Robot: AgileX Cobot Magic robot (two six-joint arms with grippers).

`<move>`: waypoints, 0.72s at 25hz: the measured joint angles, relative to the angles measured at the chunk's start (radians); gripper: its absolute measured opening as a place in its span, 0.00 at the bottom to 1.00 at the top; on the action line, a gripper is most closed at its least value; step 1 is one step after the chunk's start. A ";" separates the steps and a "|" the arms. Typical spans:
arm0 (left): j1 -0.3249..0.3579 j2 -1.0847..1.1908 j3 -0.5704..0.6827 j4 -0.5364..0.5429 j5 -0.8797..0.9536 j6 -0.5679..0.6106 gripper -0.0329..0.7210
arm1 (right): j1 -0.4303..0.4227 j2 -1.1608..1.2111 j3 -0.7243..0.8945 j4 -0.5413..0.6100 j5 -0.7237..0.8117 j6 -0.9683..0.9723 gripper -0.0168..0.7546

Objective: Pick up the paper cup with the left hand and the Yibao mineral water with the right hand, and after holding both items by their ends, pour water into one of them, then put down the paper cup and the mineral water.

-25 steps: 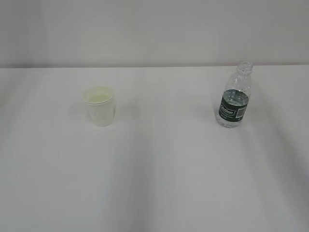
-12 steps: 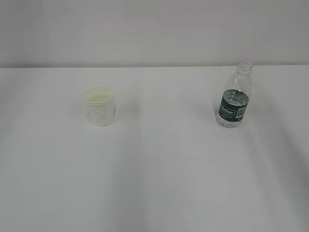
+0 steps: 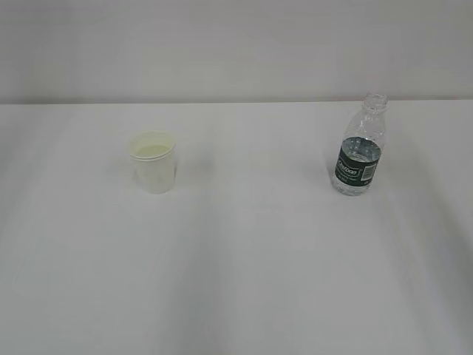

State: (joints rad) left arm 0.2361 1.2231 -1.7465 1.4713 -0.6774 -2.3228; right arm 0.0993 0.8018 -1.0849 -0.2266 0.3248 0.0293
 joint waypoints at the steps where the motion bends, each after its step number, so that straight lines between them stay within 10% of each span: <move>1: 0.000 -0.015 0.000 0.003 0.026 -0.003 0.62 | 0.000 0.000 0.000 -0.002 0.000 0.000 0.79; 12: 0.000 -0.043 -0.122 0.060 0.140 -0.068 0.58 | 0.000 0.002 -0.132 -0.002 0.027 0.000 0.79; 18: 0.000 -0.038 -0.264 0.313 0.110 -0.232 0.57 | 0.000 0.006 -0.194 -0.010 0.074 0.000 0.79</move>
State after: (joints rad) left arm 0.2361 1.1854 -2.0108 1.7842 -0.5673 -2.5551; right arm 0.0993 0.8074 -1.2790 -0.2370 0.3992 0.0293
